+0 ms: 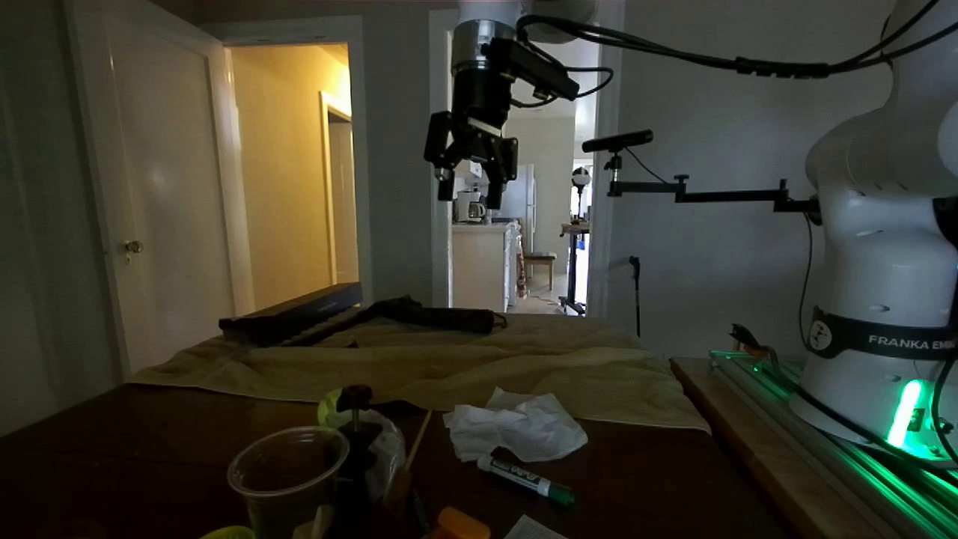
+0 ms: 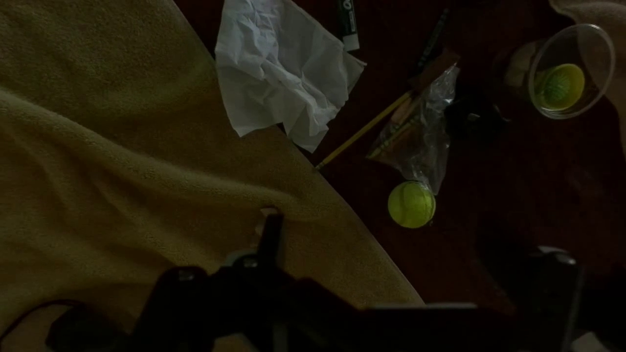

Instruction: Move the tennis ball to the clear cup

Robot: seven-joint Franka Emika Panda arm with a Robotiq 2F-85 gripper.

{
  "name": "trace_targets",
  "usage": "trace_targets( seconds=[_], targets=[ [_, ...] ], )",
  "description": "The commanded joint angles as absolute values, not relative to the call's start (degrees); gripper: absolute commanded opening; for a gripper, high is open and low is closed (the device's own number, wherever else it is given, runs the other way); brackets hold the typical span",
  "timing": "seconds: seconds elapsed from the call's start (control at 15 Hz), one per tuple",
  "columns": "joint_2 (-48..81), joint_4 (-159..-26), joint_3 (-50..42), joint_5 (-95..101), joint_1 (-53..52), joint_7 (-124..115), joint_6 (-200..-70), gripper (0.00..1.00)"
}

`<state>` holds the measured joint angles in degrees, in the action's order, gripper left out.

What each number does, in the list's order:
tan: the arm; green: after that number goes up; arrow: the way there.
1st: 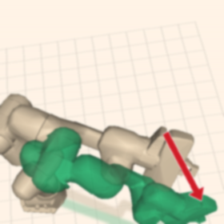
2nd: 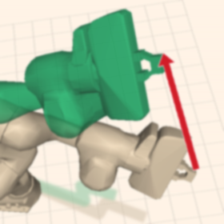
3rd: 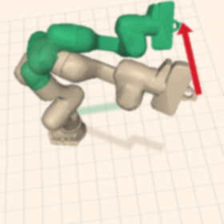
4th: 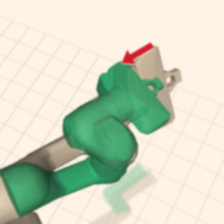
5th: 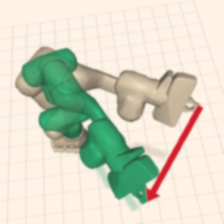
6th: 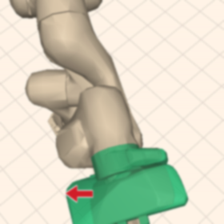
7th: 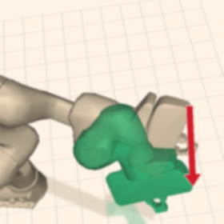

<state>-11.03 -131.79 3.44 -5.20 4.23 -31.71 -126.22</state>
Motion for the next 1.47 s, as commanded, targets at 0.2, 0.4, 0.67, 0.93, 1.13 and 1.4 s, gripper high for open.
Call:
trace_targets(
  seconds=[0.2, 0.4, 0.67, 0.93, 1.13, 1.4],
  targets=[
    [-5.3, -130.3, 1.2, -3.9, 5.3, -33.8, -140.5, 1.0],
    [0.6, -128.6, 0.2, -3.6, 5.5, -36.9, -152.4, 1.0],
    [7.3, -124.7, -0.7, -4.5, 3.5, -36.0, -153.2, 1.0],
    [11.7, -120.1, -0.9, -4.3, 1.0, -33.6, -146.4, 1.0],
    [14.2, -116.7, -1.4, -3.8, -0.2, -33.0, -141.1, 1.0],
    [19.0, -111.3, -3.1, -2.7, -0.9, -34.7, -137.9, 1.0]
  ],
)
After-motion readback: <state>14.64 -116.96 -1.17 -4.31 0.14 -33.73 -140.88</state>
